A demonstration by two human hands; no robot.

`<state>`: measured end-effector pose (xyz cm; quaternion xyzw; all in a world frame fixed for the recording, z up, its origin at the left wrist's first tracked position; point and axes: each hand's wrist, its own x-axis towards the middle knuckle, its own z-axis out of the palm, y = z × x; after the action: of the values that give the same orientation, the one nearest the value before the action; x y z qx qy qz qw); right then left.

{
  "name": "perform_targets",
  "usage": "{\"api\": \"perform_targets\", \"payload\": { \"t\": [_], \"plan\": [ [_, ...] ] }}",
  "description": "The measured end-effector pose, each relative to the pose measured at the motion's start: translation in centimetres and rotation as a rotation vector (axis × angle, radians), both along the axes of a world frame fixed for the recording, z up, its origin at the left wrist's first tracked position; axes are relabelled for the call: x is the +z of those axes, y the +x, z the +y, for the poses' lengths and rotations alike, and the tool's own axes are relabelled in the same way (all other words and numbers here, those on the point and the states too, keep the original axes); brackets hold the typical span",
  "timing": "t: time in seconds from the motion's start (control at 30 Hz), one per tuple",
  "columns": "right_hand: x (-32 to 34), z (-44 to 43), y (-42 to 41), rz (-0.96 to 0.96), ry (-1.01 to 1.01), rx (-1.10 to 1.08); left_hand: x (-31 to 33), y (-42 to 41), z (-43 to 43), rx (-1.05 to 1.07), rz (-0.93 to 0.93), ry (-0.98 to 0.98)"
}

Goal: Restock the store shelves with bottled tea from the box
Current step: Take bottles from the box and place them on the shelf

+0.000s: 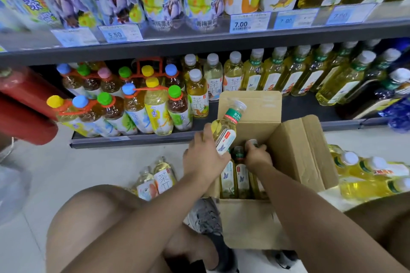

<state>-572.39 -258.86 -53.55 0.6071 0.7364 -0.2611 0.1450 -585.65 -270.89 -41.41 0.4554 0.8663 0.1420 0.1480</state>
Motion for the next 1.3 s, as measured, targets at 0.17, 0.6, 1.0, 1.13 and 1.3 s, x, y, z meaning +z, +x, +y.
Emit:
{"api": "perform_targets", "payload": {
  "t": [0.17,0.6,1.0,1.13,1.3],
  "plan": [
    [2.9,-0.5,1.0,0.295,0.115,-0.222,0.4,0.0,0.2,0.017,-0.038,0.023],
    [18.4,-3.0,4.8,0.729,0.387,-0.124,7.2,2.2,-1.8,0.081,-0.490,0.371],
    [44.4,-1.9,6.3,0.738,0.783,0.136,27.9,4.7,-0.4,-0.116,-0.343,0.636],
    [54.4,-1.1,5.8,0.812,0.958,0.214,36.4,4.0,1.4,-0.166,-0.258,0.802],
    [63.7,0.8,4.7,0.900,1.075,0.273,44.9,2.3,5.1,-0.191,-0.234,0.933]
  ]
}}
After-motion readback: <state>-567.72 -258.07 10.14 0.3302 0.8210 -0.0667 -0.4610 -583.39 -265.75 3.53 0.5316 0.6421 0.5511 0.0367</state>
